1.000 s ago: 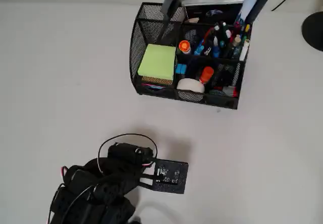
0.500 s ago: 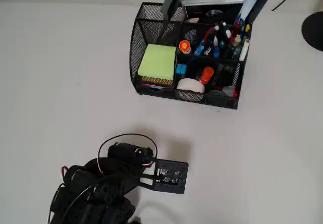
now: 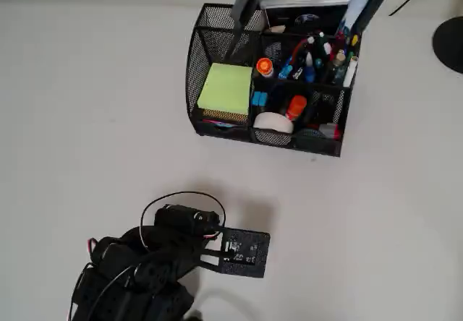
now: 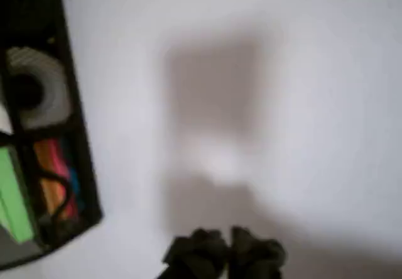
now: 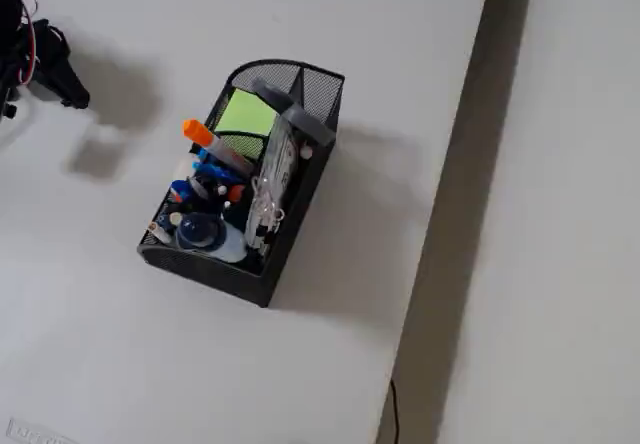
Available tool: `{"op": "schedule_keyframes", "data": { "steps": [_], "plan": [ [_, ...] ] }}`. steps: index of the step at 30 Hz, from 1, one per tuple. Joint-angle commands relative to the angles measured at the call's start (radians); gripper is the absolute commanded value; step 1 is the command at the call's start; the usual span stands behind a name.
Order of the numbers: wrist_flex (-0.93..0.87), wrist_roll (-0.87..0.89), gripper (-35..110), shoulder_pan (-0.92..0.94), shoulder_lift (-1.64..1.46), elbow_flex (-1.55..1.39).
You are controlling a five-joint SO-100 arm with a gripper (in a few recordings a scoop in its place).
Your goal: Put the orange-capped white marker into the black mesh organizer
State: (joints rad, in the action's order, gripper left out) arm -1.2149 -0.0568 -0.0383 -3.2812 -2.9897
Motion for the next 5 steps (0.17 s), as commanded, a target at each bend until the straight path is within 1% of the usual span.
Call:
{"op": "schedule_keyframes", "data": {
  "steps": [1,5],
  "plan": [
    [-0.008,-0.014,0,-0.006,-0.009,0.005],
    [-0.008,-0.014,0,-0.006,-0.009,0.005]
  ]
}}
